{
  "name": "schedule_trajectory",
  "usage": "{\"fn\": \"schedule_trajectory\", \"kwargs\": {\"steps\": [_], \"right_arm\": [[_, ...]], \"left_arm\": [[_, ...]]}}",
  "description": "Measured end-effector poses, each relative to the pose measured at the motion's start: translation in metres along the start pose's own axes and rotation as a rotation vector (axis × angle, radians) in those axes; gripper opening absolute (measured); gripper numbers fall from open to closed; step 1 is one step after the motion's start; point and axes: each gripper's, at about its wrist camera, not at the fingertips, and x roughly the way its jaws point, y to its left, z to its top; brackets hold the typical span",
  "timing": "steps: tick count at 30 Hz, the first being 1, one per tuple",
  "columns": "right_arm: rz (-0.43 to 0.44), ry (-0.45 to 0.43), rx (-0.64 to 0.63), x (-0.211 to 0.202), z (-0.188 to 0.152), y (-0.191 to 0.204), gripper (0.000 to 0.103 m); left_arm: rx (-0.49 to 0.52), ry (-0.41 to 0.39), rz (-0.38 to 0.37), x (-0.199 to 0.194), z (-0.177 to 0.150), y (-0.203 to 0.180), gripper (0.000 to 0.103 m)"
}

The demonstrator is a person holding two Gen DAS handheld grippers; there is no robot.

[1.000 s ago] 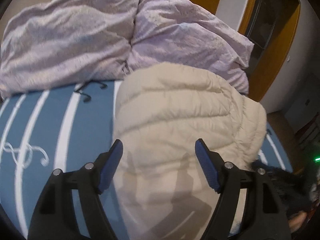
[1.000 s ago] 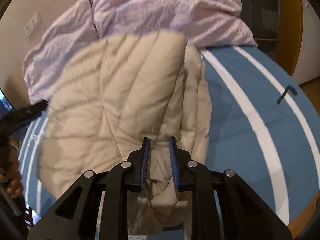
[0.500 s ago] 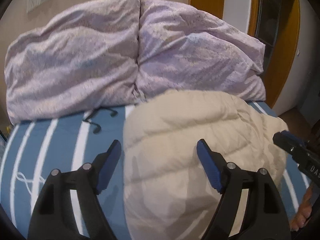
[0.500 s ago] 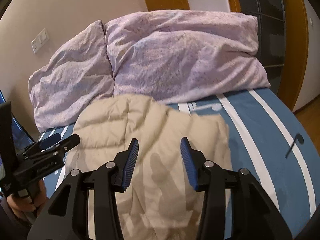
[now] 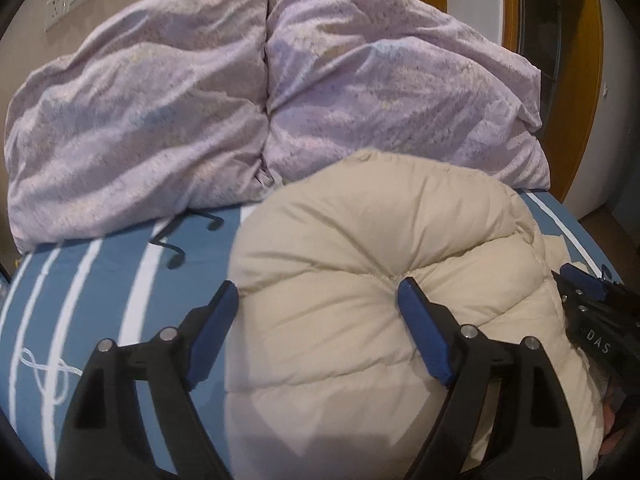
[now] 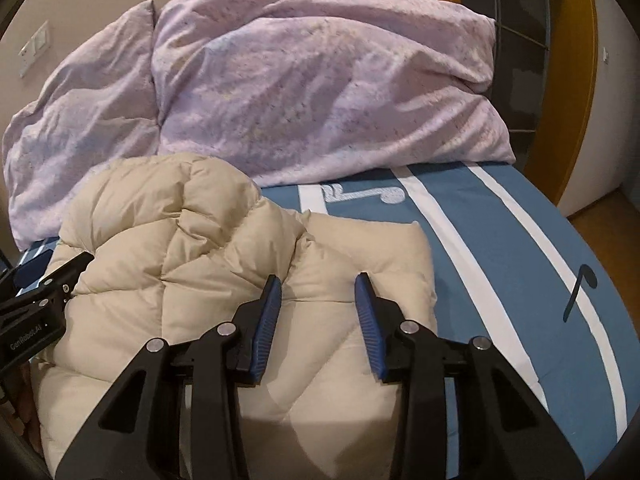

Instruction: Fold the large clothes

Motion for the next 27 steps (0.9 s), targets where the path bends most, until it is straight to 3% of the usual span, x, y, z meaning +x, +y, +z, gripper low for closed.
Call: {"fn": "schedule_trajectory", "kwargs": {"steps": [8,27], "right_arm": [[0.012,0.007,0.026,0.018,-0.008,-0.007,0.04],[0.028,0.071,0.052,0.045,-0.004,-0.011,0.04]], "left_arm": [[-0.064,0.022,-0.036,0.021,-0.01,0.006,0.09],[-0.043,0.031,0.058,0.045,-0.018,-0.001,0.097]]}}
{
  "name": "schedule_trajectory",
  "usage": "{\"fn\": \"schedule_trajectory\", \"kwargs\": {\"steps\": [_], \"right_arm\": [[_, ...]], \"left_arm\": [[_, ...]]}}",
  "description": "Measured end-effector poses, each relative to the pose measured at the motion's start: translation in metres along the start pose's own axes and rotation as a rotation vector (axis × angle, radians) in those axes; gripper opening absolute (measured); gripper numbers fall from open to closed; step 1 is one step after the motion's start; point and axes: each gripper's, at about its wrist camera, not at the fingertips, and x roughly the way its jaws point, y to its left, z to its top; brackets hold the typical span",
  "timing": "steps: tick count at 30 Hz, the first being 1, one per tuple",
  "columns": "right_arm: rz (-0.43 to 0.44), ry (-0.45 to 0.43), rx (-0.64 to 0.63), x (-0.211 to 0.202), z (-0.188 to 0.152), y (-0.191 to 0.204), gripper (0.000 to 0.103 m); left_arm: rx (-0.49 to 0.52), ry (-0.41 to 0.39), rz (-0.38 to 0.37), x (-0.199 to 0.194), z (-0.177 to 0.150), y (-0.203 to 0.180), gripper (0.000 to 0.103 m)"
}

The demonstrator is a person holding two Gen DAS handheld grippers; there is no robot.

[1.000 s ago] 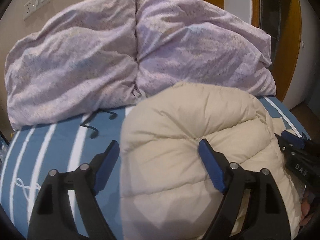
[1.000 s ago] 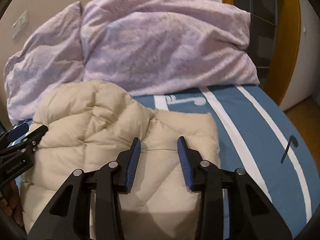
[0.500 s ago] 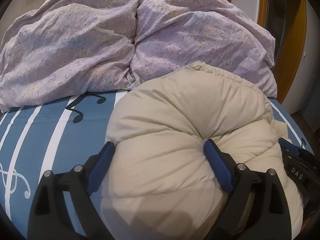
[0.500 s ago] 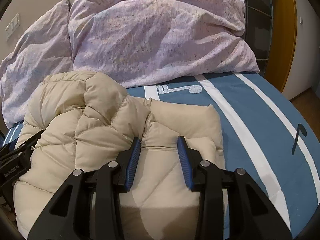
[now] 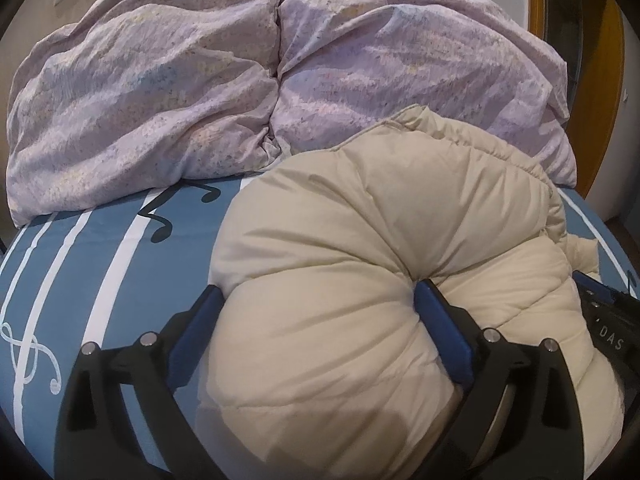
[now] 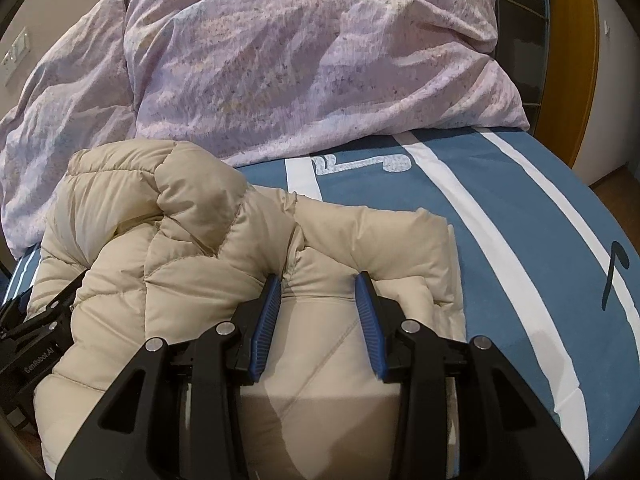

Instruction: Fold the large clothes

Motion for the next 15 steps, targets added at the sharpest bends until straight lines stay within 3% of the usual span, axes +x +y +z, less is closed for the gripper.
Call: {"fn": "schedule_trajectory", "kwargs": {"steps": [15], "right_arm": [[-0.006,0.011,0.003,0.0013,0.0022,0.0003,0.041]], "left_arm": [[-0.002,0.027,-0.003,0.0056,0.0,0.0002,0.099]]}}
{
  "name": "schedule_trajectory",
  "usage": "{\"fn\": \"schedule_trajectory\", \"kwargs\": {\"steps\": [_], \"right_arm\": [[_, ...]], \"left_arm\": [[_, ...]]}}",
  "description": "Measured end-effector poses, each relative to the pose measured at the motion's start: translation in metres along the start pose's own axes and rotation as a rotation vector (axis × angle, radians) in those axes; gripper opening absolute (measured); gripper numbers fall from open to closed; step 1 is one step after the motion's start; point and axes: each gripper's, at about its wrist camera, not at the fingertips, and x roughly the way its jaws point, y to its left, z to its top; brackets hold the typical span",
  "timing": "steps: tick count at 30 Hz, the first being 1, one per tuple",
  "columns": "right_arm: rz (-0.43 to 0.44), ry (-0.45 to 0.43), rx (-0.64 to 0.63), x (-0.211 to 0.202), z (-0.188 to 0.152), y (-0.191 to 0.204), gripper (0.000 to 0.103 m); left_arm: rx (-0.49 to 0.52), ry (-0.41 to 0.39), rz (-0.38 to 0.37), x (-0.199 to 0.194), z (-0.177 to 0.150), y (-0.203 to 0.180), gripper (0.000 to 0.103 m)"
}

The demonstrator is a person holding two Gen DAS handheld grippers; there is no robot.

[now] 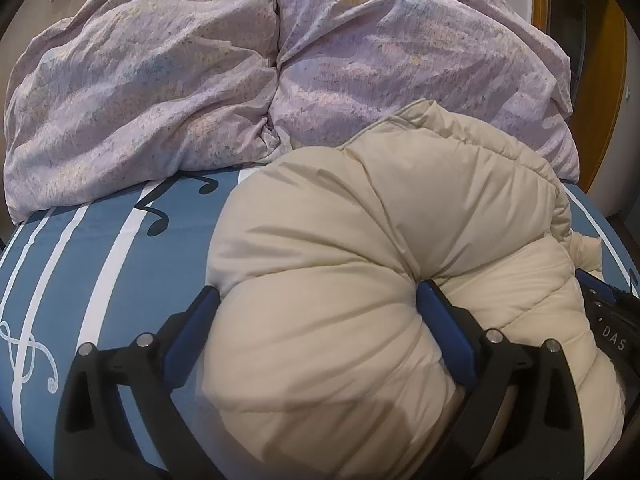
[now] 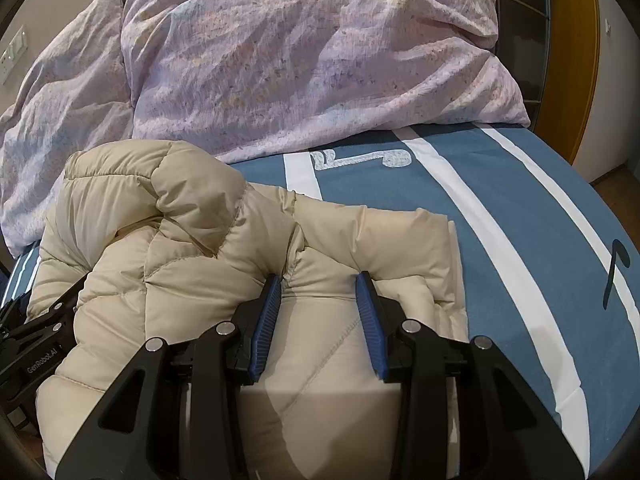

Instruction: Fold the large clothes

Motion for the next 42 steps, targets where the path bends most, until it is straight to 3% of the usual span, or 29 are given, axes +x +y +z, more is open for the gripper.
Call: {"fn": "schedule_trajectory", "kwargs": {"steps": [42], "right_arm": [[0.009,0.001,0.013,0.0005,0.0008,-0.0014,0.041]], "left_arm": [[-0.006,0.005,0.002,0.0022,0.0012,0.0003,0.1]]}}
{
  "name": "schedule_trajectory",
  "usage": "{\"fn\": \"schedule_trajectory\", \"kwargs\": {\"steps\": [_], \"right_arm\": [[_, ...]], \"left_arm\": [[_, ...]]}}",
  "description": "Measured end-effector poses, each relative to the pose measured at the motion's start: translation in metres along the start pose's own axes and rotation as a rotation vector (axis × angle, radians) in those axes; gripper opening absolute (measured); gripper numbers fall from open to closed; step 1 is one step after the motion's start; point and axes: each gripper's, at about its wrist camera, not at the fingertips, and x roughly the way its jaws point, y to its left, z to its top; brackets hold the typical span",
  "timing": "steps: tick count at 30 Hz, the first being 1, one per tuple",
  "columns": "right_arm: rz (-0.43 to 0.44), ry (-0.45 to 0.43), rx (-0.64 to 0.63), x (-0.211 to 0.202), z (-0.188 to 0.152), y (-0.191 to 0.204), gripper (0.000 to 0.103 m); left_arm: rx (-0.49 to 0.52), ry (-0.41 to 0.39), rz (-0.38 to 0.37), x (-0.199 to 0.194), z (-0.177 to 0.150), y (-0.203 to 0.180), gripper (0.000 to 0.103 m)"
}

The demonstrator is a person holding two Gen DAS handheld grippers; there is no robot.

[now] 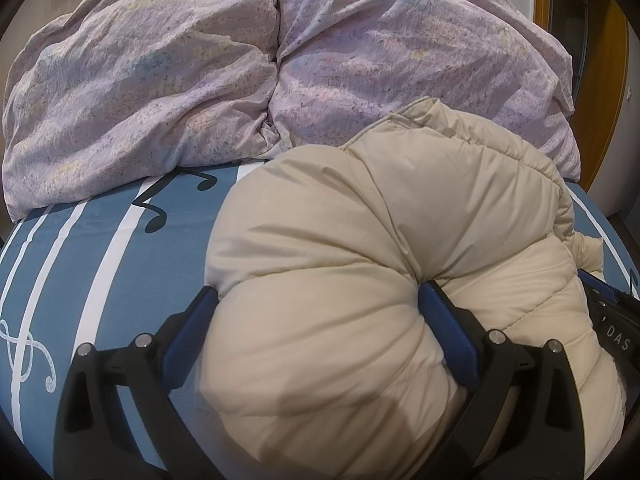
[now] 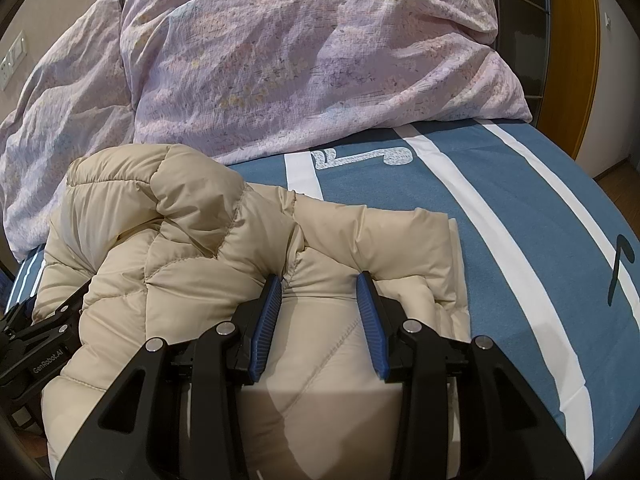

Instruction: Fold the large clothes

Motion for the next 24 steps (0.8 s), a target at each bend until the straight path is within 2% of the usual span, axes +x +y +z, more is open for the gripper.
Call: {"fn": "schedule_trajectory", "kwargs": {"steps": [15,21,23,24], "right_arm": [[0.001,0.003,0.003,0.0,0.0,-0.001,0.041],[0.02,0.019,0.021,-0.005,0.001,-0.001,0.042],[0.043,0.014,0.037,-0.017,0.0,-0.001,0.047],[0.066,0.007,0.047,-0.025,-0.001,-0.004,0.053]], "left_arm": [[-0.018,0.003,-0.008,0.001,-0.003,0.001,0.101],[-0.004,0.031,0.007,-0.011,-0.001,0.002,0.101],[-0.022,0.034,-0.033,-0.026,-0.005,0.008,0.101],[-0.031,0.036,-0.055,-0.032,-0.008,0.012,0.101]]}}
